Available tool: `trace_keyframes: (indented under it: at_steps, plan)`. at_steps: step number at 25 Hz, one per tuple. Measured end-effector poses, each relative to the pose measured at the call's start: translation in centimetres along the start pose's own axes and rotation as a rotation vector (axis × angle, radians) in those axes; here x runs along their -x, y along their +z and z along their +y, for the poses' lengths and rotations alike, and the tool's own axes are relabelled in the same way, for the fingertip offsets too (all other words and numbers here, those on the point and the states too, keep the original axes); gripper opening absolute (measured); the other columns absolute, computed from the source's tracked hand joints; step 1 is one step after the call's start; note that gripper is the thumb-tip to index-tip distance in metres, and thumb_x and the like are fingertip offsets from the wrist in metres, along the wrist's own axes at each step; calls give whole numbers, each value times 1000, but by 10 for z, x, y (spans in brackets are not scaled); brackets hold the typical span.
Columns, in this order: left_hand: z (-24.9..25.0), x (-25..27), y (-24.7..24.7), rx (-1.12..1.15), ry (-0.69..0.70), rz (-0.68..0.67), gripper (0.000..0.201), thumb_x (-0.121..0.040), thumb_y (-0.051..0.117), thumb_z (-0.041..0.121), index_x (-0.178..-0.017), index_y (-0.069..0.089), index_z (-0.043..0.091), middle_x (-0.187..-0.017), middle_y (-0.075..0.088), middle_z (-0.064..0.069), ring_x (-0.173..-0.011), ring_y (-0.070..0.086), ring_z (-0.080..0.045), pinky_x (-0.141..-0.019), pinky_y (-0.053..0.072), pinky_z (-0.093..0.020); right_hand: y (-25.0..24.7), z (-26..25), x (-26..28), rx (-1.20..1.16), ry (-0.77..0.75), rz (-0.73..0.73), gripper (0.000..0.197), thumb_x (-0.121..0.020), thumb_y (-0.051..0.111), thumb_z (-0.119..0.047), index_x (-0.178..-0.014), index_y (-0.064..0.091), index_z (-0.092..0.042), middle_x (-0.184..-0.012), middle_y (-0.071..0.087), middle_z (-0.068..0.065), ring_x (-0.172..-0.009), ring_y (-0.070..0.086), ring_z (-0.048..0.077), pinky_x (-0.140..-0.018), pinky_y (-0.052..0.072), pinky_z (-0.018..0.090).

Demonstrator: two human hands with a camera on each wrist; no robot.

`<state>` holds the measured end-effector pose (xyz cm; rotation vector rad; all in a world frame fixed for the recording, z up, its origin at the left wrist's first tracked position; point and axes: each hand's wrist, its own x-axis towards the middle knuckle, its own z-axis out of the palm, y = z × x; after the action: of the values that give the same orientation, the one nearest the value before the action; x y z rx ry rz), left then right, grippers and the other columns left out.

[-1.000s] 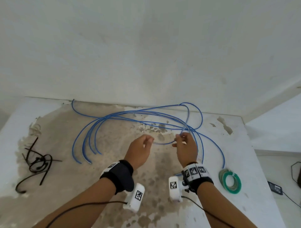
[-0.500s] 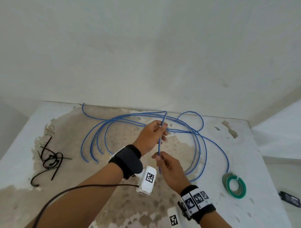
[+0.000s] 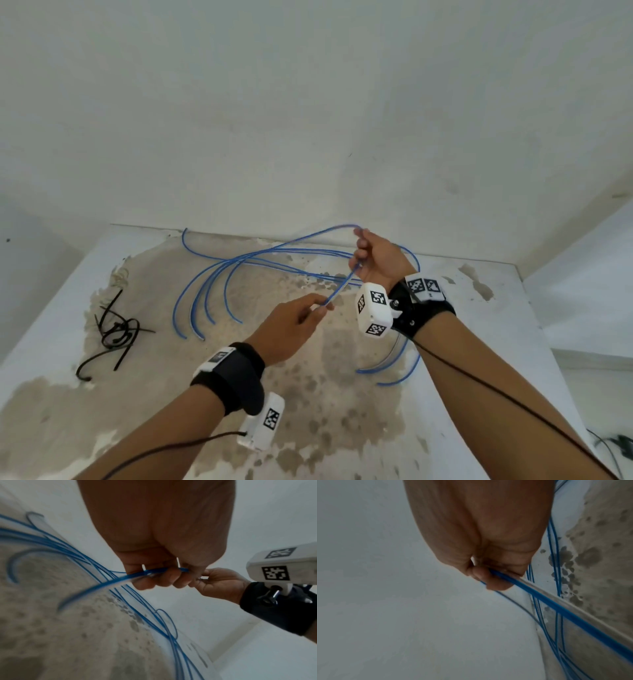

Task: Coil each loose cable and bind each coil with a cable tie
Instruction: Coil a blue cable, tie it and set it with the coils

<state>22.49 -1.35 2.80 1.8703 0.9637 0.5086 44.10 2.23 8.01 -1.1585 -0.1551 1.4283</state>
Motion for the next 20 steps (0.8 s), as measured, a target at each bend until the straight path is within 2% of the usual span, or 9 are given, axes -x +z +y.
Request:
trace_keyframes:
  at_steps: [3, 5, 10, 13, 17, 20]
  plan:
    - [-13, 16, -14, -181, -52, 0, 16, -103, 50, 31, -104, 66, 31, -57, 53, 19, -53, 47, -4, -56, 34, -17, 1, -5, 6, 23, -160, -149, 19, -108, 44, -25, -112, 63, -25, -66, 37, -8, -49, 31, 7, -48, 35, 20]
    - [-16, 21, -18, -200, -80, 31, 17, -104, 50, 30, -103, 67, 28, -59, 55, 24, -56, 50, -2, -57, 34, -16, 7, -8, 16, 38, -246, -258, 22, -109, 42, -25, -117, 62, -27, -68, 37, -8, -54, 32, 7, -53, 37, 21]
    - [-17, 14, -17, -235, -96, 117, 17, -104, 48, 37, -103, 62, 25, -63, 55, 7, -59, 52, -5, -57, 36, -21, 23, -30, 38, -25, -376, -436, 25, -108, 41, -24, -120, 62, -29, -68, 41, -8, -55, 36, 7, -58, 36, 23]
    - [-16, 7, -12, -170, -98, 243, 14, -102, 53, 35, -109, 53, 23, -66, 52, 7, -58, 51, -5, -60, 35, -28, 29, -48, 55, -87, -416, -519, 28, -108, 38, -23, -118, 64, -29, -67, 41, -8, -55, 36, 8, -59, 39, 23]
    - [-8, -4, -9, -34, -94, 450, 30, -98, 62, 29, -115, 40, 17, -70, 54, 3, -61, 53, -8, -63, 42, -27, 23, -53, 70, -143, -425, -537, 26, -106, 41, -26, -118, 64, -32, -66, 39, -8, -54, 34, 8, -57, 37, 22]
    - [-3, -5, -7, -13, -60, 453, 35, -96, 64, 28, -115, 36, 19, -67, 55, -4, -57, 51, -9, -59, 41, -20, 11, -58, 76, -219, -413, -536, 24, -100, 47, -30, -120, 61, -33, -64, 38, -8, -52, 34, 7, -56, 38, 21]
